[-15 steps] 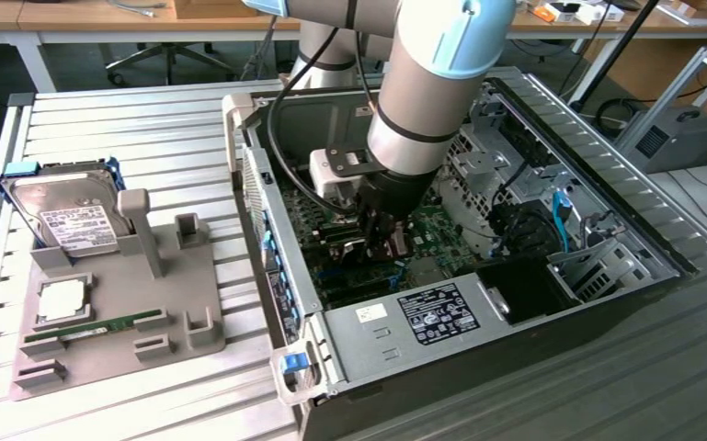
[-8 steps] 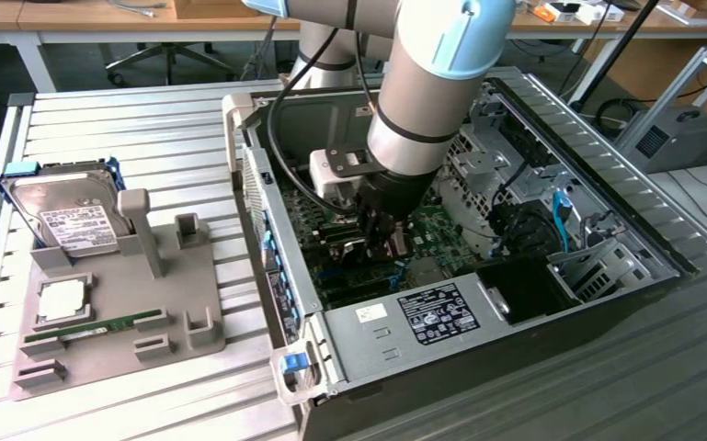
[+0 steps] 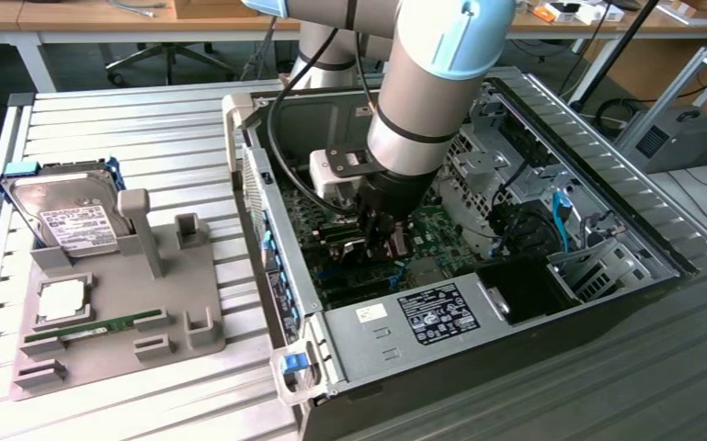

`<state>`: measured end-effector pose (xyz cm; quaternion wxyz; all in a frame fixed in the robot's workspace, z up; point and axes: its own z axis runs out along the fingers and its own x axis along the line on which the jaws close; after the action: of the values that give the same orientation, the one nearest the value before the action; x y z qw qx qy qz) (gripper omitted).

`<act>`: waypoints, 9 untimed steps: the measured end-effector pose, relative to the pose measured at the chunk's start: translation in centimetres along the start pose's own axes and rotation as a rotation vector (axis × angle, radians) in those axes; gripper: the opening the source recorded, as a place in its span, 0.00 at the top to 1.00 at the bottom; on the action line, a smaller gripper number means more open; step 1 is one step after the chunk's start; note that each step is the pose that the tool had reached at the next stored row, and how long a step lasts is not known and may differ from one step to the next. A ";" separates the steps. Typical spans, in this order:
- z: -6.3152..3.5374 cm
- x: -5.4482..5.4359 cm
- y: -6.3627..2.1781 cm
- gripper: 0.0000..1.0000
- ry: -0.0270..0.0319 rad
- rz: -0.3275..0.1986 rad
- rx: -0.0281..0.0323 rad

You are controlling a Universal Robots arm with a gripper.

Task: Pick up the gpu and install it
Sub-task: 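Insert the gpu into the slot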

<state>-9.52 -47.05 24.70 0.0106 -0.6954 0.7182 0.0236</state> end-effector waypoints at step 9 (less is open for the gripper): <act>0.00 0.0 0.00 0.65 0.0001 0.000 0.0000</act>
<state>-9.52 -47.05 24.70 0.0106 -0.6954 0.7182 0.0236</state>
